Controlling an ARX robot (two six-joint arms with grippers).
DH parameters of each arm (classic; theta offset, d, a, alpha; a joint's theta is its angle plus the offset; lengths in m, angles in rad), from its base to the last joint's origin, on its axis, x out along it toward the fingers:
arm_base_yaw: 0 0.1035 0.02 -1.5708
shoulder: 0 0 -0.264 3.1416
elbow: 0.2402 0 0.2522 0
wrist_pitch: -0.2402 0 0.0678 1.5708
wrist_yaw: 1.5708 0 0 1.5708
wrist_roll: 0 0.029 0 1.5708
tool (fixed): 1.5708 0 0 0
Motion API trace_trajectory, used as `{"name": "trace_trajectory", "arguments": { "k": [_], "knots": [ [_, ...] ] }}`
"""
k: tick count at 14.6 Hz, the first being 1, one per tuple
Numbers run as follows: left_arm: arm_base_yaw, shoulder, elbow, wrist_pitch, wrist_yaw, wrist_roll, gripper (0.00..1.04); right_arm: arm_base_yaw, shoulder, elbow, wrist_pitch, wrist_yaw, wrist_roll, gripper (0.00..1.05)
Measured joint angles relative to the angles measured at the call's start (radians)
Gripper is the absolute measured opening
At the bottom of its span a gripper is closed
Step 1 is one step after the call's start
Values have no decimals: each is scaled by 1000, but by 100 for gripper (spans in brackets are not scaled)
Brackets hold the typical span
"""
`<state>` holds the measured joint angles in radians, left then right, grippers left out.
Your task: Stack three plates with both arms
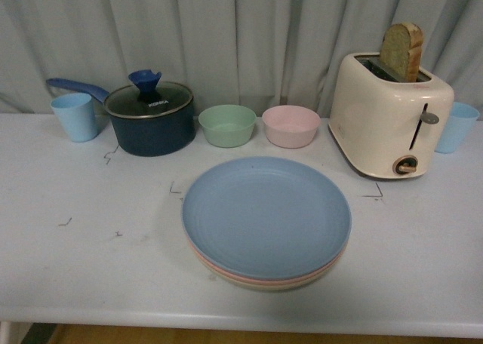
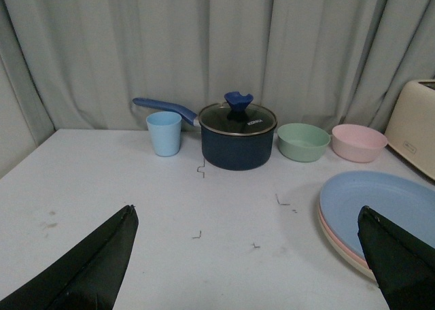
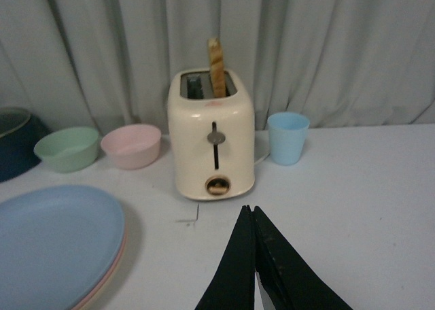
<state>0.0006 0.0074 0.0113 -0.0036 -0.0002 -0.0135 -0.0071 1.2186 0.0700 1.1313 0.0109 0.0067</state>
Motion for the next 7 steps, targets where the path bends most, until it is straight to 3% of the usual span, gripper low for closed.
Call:
{"name": "trace_trajectory", "arguments": {
  "k": [2,7],
  "knots": [
    [0,0,0,0,0,0,98,2,-194,-8,-196,-7,0,2],
    [0,0,0,0,0,0,98,2,-507,-51,-441,-8,0,2]
  ]
}}
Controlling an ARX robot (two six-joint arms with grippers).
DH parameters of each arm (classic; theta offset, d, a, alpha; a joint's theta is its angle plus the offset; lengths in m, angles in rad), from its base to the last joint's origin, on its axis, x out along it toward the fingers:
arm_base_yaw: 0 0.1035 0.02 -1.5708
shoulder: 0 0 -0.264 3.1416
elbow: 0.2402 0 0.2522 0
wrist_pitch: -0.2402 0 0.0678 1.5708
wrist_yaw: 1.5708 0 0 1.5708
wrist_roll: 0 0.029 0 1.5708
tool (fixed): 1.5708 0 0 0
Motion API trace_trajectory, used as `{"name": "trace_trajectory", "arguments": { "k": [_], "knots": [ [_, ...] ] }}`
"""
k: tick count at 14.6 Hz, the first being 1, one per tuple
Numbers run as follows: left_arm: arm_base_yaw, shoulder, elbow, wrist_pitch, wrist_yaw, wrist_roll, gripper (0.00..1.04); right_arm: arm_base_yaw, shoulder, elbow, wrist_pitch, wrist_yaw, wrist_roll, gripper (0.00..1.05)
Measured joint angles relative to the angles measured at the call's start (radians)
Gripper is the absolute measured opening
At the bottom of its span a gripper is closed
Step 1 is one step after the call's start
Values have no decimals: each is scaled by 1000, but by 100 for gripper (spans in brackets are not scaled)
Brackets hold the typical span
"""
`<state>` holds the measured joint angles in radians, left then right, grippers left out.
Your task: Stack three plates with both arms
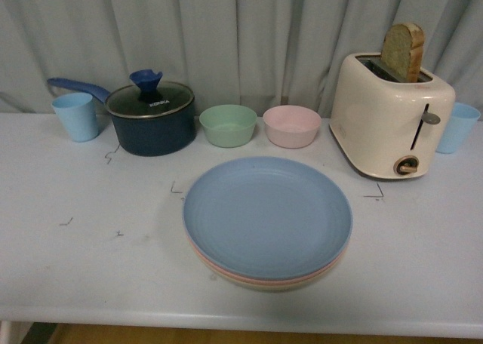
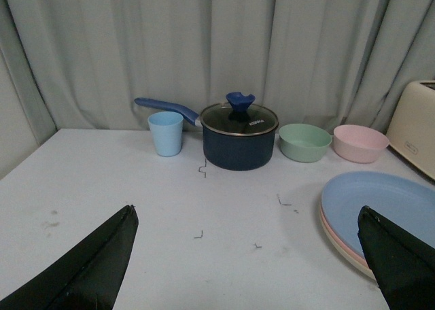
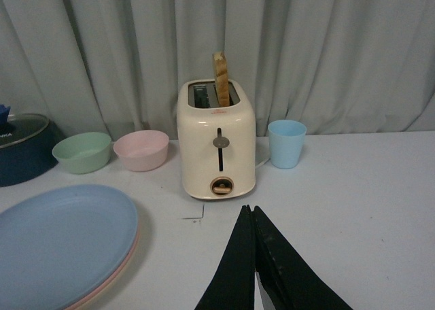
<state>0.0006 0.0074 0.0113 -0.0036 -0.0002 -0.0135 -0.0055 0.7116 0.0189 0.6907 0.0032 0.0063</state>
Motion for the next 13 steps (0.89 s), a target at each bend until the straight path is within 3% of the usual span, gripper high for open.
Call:
{"name": "trace_trajectory", "arguments": {
  "k": [5,13],
  "knots": [
    [0,0,0,0,0,0,98,0,-259,-7,-243,0,0,2],
    [0,0,0,0,0,0,98,0,-475,-8,-454,0,0,2]
  ]
}}
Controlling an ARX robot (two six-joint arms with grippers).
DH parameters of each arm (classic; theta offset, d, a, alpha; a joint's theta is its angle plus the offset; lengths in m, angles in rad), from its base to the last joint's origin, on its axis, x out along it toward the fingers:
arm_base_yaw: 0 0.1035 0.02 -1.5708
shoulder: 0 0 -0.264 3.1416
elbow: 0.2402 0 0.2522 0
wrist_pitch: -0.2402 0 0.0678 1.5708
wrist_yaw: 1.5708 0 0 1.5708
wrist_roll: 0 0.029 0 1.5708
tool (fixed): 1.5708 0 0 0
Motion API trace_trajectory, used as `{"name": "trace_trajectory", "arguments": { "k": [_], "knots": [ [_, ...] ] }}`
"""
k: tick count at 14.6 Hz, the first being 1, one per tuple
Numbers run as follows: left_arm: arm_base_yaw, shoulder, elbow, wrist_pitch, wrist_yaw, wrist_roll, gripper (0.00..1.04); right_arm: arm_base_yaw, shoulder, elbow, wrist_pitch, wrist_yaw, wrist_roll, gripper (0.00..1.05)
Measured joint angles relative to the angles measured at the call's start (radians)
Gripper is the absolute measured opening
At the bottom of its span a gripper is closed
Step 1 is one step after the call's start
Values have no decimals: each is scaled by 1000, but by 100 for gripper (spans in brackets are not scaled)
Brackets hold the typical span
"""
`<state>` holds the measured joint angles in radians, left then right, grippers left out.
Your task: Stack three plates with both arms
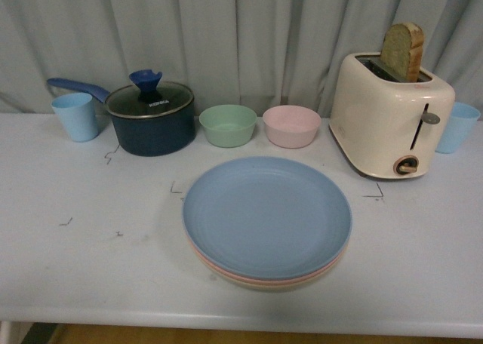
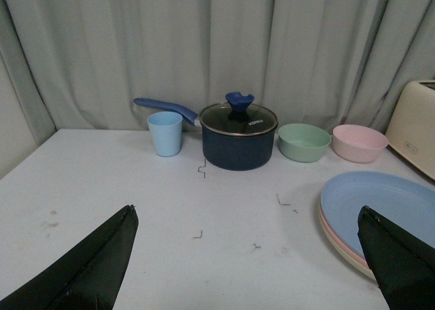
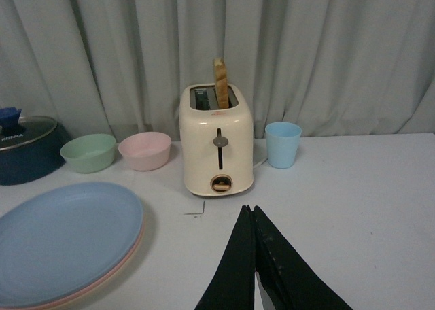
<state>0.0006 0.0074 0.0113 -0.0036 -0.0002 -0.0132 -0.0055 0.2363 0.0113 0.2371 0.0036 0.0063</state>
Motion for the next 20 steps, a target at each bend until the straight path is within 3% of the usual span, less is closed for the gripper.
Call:
{"name": "trace_trajectory", "arguments": {
  "k": [4,5,10,12,18,20],
  "knots": [
    [0,0,0,0,0,0,98,0,-67,0,-66,0,0,2],
    [0,0,0,0,0,0,98,0,-171,0,-227,-3,0,2],
    [0,0,0,1,0,0,98,0,-232,0,-240,-3,0,2],
    [0,0,0,0,0,0,98,0,-232,0,-240,-3,0,21],
    [0,0,0,0,0,0,98,0,-232,0,-241,-3,0,95],
    [0,0,0,0,0,0,98,0,-232,0,-241,-3,0,97]
  ]
}}
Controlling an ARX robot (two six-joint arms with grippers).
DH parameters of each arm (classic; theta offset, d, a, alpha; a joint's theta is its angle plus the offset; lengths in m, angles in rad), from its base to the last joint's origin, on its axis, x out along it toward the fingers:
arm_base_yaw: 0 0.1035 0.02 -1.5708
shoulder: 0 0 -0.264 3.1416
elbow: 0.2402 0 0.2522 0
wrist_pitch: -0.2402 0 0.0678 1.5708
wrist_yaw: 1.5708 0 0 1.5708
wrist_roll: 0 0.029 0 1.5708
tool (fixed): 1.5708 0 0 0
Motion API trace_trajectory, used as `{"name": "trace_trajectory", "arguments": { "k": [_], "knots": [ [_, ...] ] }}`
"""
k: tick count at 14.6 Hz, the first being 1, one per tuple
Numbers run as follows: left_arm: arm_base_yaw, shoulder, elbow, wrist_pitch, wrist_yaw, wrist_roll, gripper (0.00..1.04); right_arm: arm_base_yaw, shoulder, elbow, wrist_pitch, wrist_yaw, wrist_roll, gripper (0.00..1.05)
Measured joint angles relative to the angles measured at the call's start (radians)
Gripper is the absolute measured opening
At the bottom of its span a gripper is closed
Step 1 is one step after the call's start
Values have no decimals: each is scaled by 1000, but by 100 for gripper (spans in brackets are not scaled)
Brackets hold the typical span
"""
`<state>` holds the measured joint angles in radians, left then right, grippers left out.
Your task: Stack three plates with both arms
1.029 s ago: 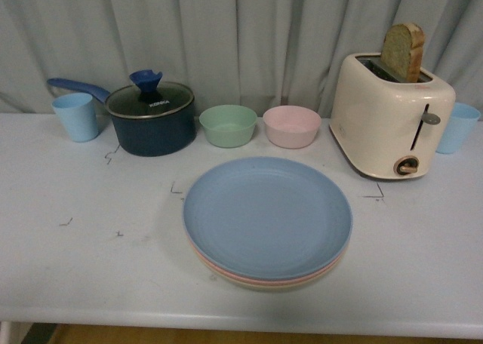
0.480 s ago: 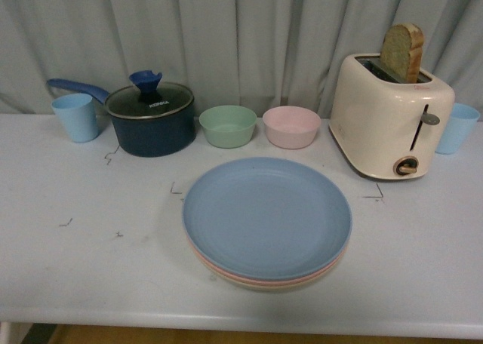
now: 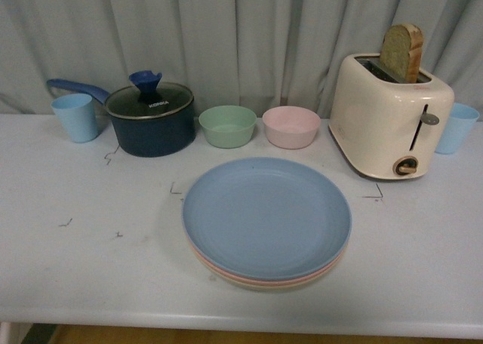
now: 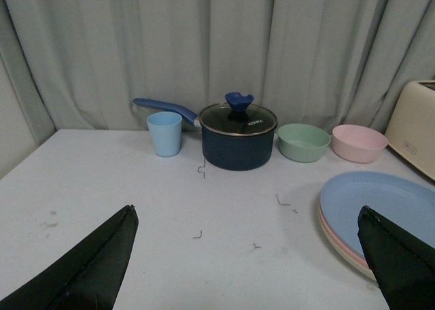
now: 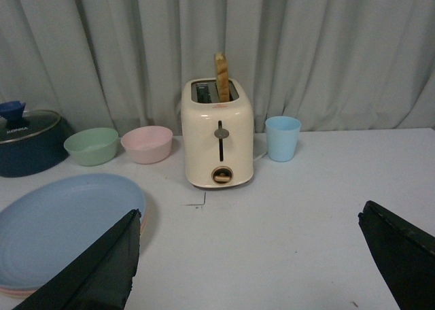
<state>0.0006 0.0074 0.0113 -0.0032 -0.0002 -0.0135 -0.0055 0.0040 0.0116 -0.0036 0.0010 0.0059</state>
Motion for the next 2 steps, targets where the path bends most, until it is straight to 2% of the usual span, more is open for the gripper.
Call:
{"name": "trace_trajectory", "arguments": {
  "k": [2],
  "knots": [
    [0,0,0,0,0,0,98,0,0,0,0,0,0,98]
  ]
}}
